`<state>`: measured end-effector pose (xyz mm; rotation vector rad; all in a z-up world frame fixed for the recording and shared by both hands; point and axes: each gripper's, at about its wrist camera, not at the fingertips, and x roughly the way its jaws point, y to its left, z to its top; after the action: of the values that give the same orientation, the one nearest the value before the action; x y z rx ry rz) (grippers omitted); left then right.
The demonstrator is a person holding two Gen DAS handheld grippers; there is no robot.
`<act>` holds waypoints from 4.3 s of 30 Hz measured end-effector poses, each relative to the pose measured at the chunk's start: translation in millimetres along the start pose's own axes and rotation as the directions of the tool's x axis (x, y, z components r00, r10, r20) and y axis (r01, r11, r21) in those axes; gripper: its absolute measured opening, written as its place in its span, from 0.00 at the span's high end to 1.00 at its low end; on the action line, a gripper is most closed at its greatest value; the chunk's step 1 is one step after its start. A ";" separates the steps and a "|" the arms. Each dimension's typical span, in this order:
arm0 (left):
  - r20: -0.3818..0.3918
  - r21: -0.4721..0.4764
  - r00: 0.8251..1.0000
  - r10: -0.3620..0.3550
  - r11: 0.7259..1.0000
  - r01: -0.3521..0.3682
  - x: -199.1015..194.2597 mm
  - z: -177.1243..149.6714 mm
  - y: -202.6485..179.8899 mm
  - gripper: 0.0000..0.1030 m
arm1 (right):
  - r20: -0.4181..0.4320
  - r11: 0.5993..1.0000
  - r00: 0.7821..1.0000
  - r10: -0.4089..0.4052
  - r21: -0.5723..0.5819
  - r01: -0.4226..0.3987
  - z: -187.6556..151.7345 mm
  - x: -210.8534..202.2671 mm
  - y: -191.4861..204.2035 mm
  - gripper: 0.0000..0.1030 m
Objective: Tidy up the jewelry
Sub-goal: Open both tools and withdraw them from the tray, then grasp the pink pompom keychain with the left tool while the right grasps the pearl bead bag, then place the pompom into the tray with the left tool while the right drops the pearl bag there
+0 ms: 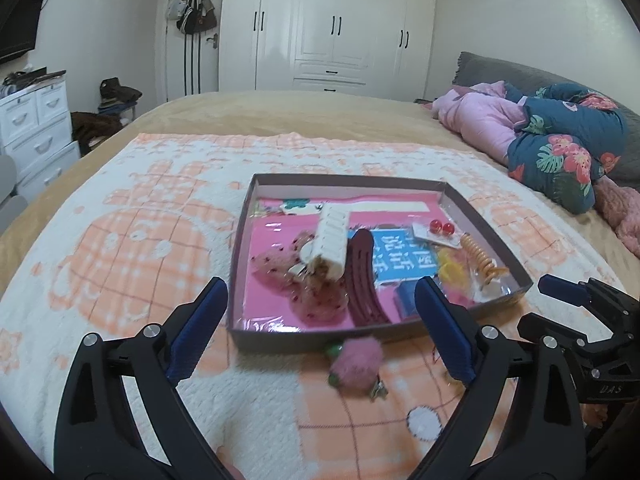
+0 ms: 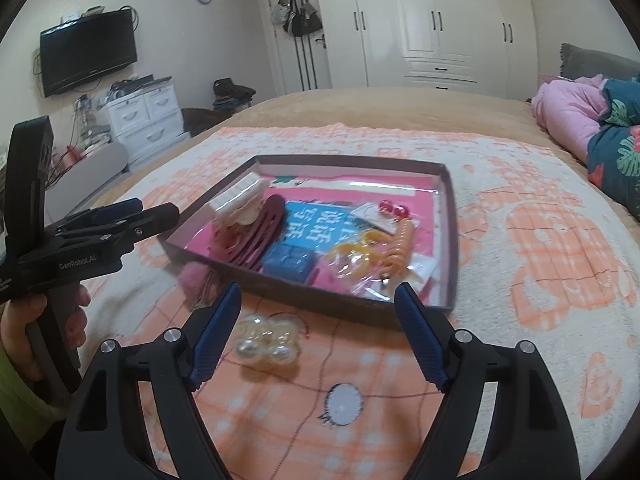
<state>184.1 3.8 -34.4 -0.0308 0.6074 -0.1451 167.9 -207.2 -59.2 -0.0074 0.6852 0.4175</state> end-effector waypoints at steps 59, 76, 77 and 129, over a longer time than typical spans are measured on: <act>-0.062 -0.022 0.997 -0.055 0.998 0.054 15.4 5.5 0.1 0.75 | 0.015 0.998 0.999 -0.042 0.037 0.041 13.1 0.2 -17.5 0.57; -0.089 -0.054 0.996 0.029 0.998 -0.033 51.1 14.0 26.4 0.75 | 0.031 0.997 0.997 -0.076 0.022 0.076 51.3 35.3 -28.3 0.57; -0.088 -0.052 0.996 0.029 0.998 -0.034 53.5 15.4 25.4 0.75 | 0.028 0.997 0.997 -0.076 0.023 0.076 52.5 38.1 -28.3 0.57; -0.156 -0.051 0.988 -0.016 0.999 0.008 82.3 10.2 14.9 0.70 | -0.091 0.999 0.996 0.008 -0.043 -0.012 38.9 80.6 -4.8 0.48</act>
<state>258.6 6.5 -73.7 -0.0720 0.7673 -0.1448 249.5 -176.1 -79.1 -0.0641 0.7662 0.4434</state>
